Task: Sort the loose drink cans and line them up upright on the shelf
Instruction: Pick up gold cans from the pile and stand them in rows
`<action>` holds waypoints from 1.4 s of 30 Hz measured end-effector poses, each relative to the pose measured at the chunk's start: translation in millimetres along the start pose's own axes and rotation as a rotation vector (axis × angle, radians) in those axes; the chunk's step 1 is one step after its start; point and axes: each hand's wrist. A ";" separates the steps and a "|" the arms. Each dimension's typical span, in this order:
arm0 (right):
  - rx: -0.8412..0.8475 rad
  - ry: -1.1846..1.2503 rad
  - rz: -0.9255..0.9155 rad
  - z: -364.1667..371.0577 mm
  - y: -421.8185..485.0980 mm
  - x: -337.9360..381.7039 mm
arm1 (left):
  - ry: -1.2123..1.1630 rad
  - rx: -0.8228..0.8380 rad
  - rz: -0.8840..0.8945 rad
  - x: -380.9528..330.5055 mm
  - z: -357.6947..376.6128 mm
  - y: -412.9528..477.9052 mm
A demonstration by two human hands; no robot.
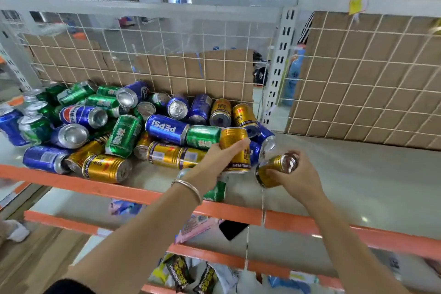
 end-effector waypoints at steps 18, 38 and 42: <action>0.245 0.210 0.143 -65.0 20.9 -79.9 | 0.117 -0.056 0.251 75.1 131.4 17.7; 0.178 0.266 -0.076 -56.6 48.9 -112.5 | 0.368 -0.189 0.326 81.8 135.7 3.7; 0.433 0.423 -0.003 -85.7 55.2 -108.3 | 0.275 -0.172 0.300 76.1 135.9 2.7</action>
Point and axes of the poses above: each hand's wrist, its own y-axis towards the middle knuckle, its own z-axis out of the palm, x = y × z, and after that the axes turned 7 degrees about z, right-handed
